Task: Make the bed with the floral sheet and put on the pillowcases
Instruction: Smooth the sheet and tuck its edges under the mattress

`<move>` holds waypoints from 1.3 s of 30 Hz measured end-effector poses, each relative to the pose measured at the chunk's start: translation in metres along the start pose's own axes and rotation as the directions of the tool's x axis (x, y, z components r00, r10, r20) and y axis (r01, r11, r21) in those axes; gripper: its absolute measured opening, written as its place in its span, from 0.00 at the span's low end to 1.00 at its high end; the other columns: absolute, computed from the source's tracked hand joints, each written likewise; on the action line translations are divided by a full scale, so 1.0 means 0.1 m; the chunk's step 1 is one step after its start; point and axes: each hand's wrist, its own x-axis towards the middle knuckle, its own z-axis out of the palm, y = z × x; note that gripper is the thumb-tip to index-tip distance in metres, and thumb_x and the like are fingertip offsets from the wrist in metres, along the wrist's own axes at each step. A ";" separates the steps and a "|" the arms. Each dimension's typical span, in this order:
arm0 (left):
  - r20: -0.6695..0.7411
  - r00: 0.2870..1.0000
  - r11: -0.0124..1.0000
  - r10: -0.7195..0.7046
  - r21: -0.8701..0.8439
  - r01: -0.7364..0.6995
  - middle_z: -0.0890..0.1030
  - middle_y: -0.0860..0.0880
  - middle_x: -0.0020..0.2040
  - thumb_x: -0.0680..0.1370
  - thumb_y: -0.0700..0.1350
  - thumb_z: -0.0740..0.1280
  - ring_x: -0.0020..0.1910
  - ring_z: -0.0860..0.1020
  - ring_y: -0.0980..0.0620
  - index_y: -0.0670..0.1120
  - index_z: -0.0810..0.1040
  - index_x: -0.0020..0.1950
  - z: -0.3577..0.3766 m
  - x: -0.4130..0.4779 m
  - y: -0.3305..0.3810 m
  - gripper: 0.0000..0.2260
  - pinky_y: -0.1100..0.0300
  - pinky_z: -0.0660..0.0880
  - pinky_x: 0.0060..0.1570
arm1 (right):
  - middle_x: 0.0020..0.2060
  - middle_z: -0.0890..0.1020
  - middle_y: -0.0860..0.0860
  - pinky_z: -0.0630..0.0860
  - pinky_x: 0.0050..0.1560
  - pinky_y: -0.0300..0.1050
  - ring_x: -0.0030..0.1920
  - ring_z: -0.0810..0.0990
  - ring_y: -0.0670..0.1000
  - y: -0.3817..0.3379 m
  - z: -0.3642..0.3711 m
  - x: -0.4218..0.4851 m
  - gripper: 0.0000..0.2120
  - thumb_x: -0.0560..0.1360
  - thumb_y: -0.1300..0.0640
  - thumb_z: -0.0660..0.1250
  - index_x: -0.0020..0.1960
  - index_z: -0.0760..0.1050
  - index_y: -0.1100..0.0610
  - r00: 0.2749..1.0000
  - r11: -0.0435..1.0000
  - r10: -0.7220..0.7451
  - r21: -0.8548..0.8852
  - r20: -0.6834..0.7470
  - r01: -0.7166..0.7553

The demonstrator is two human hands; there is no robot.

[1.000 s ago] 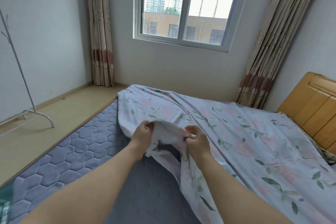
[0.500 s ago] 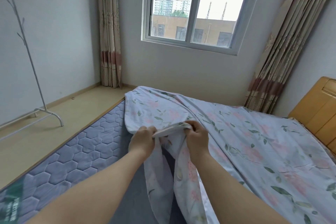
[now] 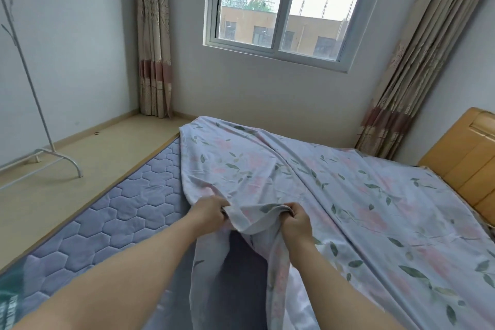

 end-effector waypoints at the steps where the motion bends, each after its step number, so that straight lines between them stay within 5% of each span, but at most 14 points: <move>1: -0.023 1.000 1.000 -0.009 0.012 0.009 0.81 0.45 0.58 0.76 0.38 0.60 0.58 0.77 0.46 0.46 0.79 0.59 -0.02 0.04 -0.09 0.15 0.63 0.69 0.47 | 0.34 0.70 0.51 0.63 0.37 0.41 0.36 0.67 0.49 0.01 0.08 0.00 0.13 0.78 0.67 0.53 0.37 0.68 0.56 1.000 1.000 0.025 0.000 -0.012 -0.025; 6: 0.019 0.997 0.981 0.080 -0.179 -0.075 0.78 0.39 0.58 0.80 0.37 0.57 0.59 0.74 0.41 0.41 0.76 0.55 -0.34 0.22 -0.62 0.10 0.53 0.70 0.56 | 0.39 0.70 0.54 0.65 0.39 0.42 0.37 0.67 0.49 -0.01 0.71 -0.22 0.08 0.80 0.61 0.55 0.42 0.66 0.59 0.977 0.983 0.181 0.046 -0.117 -0.177; 10: 0.157 0.967 0.940 0.199 -0.311 -0.143 0.77 0.38 0.50 0.80 0.34 0.55 0.44 0.73 0.50 0.40 0.73 0.49 -0.59 -0.02 -0.96 0.08 0.61 0.65 0.35 | 0.40 0.69 0.52 0.66 0.39 0.44 0.42 0.68 0.50 -0.08 1.29 -0.63 0.07 0.74 0.65 0.63 0.47 0.64 0.60 0.957 0.947 0.272 0.204 -0.096 -0.249; 13: 0.348 0.883 0.923 0.315 -0.330 -0.200 0.69 0.51 0.37 0.75 0.37 0.64 0.34 0.65 0.59 0.47 0.64 0.41 -0.68 -0.20 -1.24 0.10 0.69 0.63 0.29 | 0.40 0.71 0.53 0.69 0.42 0.45 0.41 0.70 0.51 -0.06 1.52 -0.92 0.15 0.62 0.58 0.65 0.46 0.64 0.59 0.957 0.960 0.278 -0.007 -0.084 -0.280; 15: 0.464 0.816 0.938 0.345 -0.132 -0.322 0.71 0.53 0.38 0.70 0.41 0.70 0.37 0.70 0.56 0.47 0.65 0.54 -0.74 -0.26 -1.41 0.17 0.65 0.68 0.36 | 0.39 0.72 0.51 0.68 0.38 0.43 0.41 0.72 0.51 -0.06 1.63 -1.09 0.12 0.68 0.59 0.65 0.47 0.64 0.58 0.945 0.916 0.316 -0.229 -0.090 -0.328; 17: 0.517 0.781 0.903 0.351 0.035 -0.429 0.76 0.51 0.49 0.66 0.49 0.75 0.49 0.75 0.50 0.51 0.60 0.69 -0.76 -0.33 -1.51 0.36 0.60 0.72 0.50 | 0.40 0.72 0.52 0.66 0.37 0.43 0.42 0.72 0.52 -0.04 1.69 -1.21 0.04 0.73 0.63 0.60 0.47 0.66 0.58 0.930 0.843 0.348 -0.394 -0.119 -0.366; 20: 0.575 0.759 0.826 0.305 0.236 -0.511 0.72 0.50 0.67 0.64 0.58 0.76 0.66 0.71 0.47 0.55 0.47 0.77 -0.76 -0.46 -1.62 0.51 0.54 0.68 0.65 | 0.35 0.73 0.54 0.64 0.37 0.42 0.37 0.71 0.52 -0.01 1.80 -1.35 0.10 0.75 0.67 0.55 0.39 0.70 0.58 0.926 0.864 0.331 -0.336 -0.181 -0.375; 23: 0.461 0.811 0.766 0.360 0.352 -0.539 0.72 0.49 0.68 0.75 0.50 0.66 0.66 0.71 0.46 0.59 0.49 0.76 -0.75 -0.51 -1.77 0.36 0.55 0.69 0.61 | 0.29 0.70 0.51 0.62 0.37 0.42 0.34 0.68 0.49 -0.02 1.90 -1.45 0.16 0.75 0.66 0.56 0.31 0.65 0.55 0.960 0.927 0.255 -0.252 -0.118 -0.278; 26: 0.415 0.824 0.844 0.386 0.202 -0.497 0.71 0.50 0.70 0.77 0.39 0.55 0.68 0.71 0.47 0.62 0.60 0.73 -0.73 -0.56 -1.77 0.27 0.57 0.69 0.62 | 0.31 0.72 0.51 0.64 0.38 0.41 0.35 0.69 0.47 -0.12 1.92 -1.53 0.16 0.76 0.69 0.57 0.32 0.70 0.56 0.981 0.972 0.181 -0.137 -0.072 -0.190; 30: 0.438 0.799 0.872 0.412 0.063 -0.485 0.72 0.44 0.64 0.79 0.39 0.57 0.65 0.70 0.44 0.57 0.69 0.70 -0.60 -0.64 -1.58 0.21 0.54 0.68 0.65 | 0.32 0.73 0.49 0.66 0.36 0.35 0.34 0.68 0.45 -0.18 1.86 -1.67 0.19 0.79 0.70 0.53 0.34 0.72 0.55 0.975 0.971 0.222 0.088 0.009 -0.222; 34: 0.340 0.863 0.917 0.373 0.004 -0.398 0.64 0.44 0.73 0.78 0.35 0.59 0.72 0.64 0.45 0.46 0.73 0.67 -0.55 -0.79 -1.36 0.18 0.57 0.62 0.69 | 0.34 0.74 0.52 0.67 0.35 0.38 0.34 0.69 0.48 -0.14 1.75 -1.75 0.18 0.79 0.68 0.52 0.38 0.74 0.55 0.957 0.943 0.284 0.192 -0.049 -0.270; 37: 0.401 0.883 0.965 0.243 -0.012 -0.261 0.75 0.42 0.65 0.79 0.36 0.56 0.64 0.73 0.43 0.41 0.72 0.65 -0.54 -0.88 -1.35 0.15 0.58 0.69 0.55 | 0.36 0.74 0.52 0.68 0.35 0.38 0.38 0.71 0.51 -0.09 1.73 -1.80 0.17 0.79 0.66 0.53 0.37 0.73 0.54 0.953 0.952 0.296 0.105 -0.072 -0.288; 39: 0.433 0.885 0.981 0.169 0.015 -0.195 0.77 0.42 0.61 0.78 0.36 0.55 0.60 0.74 0.43 0.40 0.73 0.60 -0.54 -0.92 -1.44 0.13 0.61 0.65 0.47 | 0.44 0.78 0.53 0.74 0.45 0.44 0.47 0.75 0.54 -0.05 1.79 -1.84 0.13 0.80 0.63 0.54 0.42 0.74 0.53 0.951 0.953 0.303 0.026 -0.056 -0.302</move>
